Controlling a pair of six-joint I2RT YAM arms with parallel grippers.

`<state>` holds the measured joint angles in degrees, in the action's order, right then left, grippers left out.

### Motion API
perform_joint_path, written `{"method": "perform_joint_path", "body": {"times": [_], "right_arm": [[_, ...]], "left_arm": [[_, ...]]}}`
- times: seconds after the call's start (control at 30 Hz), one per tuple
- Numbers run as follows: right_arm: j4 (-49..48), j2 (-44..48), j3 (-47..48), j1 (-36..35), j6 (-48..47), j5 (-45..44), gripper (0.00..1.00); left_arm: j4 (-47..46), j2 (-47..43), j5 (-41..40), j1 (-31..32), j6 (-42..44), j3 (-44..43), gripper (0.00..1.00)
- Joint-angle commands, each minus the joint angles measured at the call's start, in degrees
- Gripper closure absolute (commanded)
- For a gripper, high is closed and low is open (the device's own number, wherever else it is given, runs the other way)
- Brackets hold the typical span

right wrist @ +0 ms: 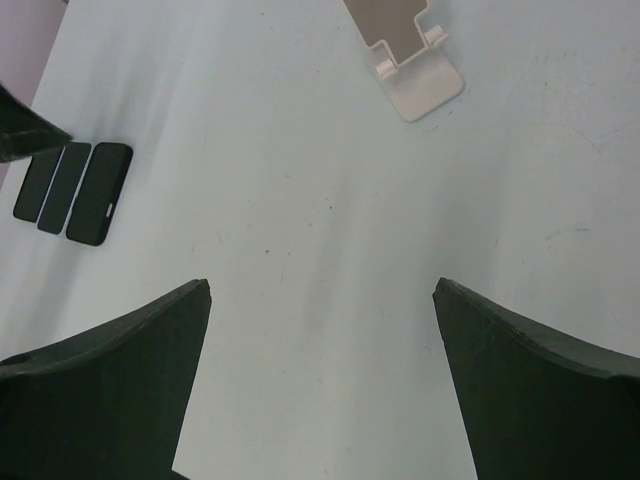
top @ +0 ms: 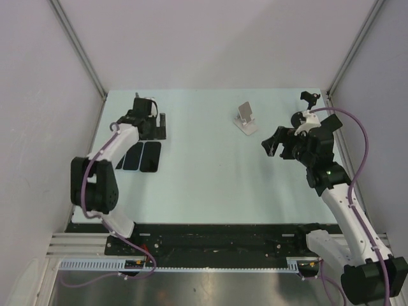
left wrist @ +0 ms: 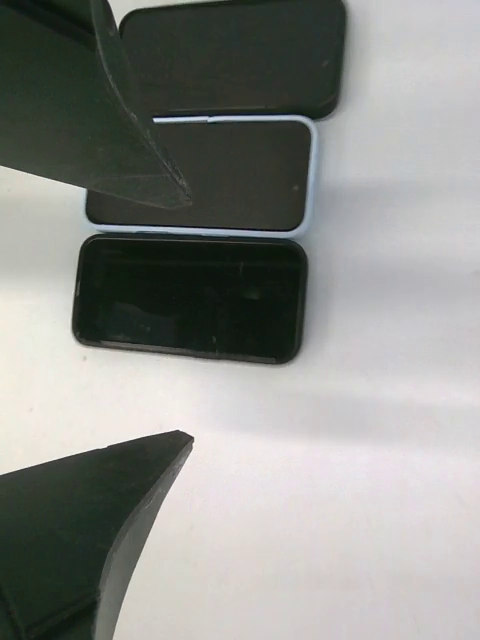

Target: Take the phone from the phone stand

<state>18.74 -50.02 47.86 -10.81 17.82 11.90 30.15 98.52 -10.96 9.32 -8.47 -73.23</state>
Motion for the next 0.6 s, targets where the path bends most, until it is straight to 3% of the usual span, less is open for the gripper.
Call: {"method": "perform_joint_path", "body": {"times": [0.0,0.17,0.37,0.57], "right_arm": [[-8.2,-4.8,0.3,-0.3,-5.2,3.5,0.01],[-10.7,-13.1,3.5,-0.7,-11.2,5.1,0.02],[-12.0,-26.0,11.0,-1.3,-18.8,5.1,0.0],[-13.7,-39.3,19.7,-1.1,-26.7,5.0,0.0]], "left_arm": [[-1.1,-13.5,8.3,1.6,0.6,1.2,0.0],[-3.4,-22.2,14.0,8.2,5.7,6.4,0.0],[-10.5,-34.8,23.9,10.7,7.8,17.4,0.0],[-19.4,-46.2,22.7,10.9,10.1,26.4,0.0]]}}
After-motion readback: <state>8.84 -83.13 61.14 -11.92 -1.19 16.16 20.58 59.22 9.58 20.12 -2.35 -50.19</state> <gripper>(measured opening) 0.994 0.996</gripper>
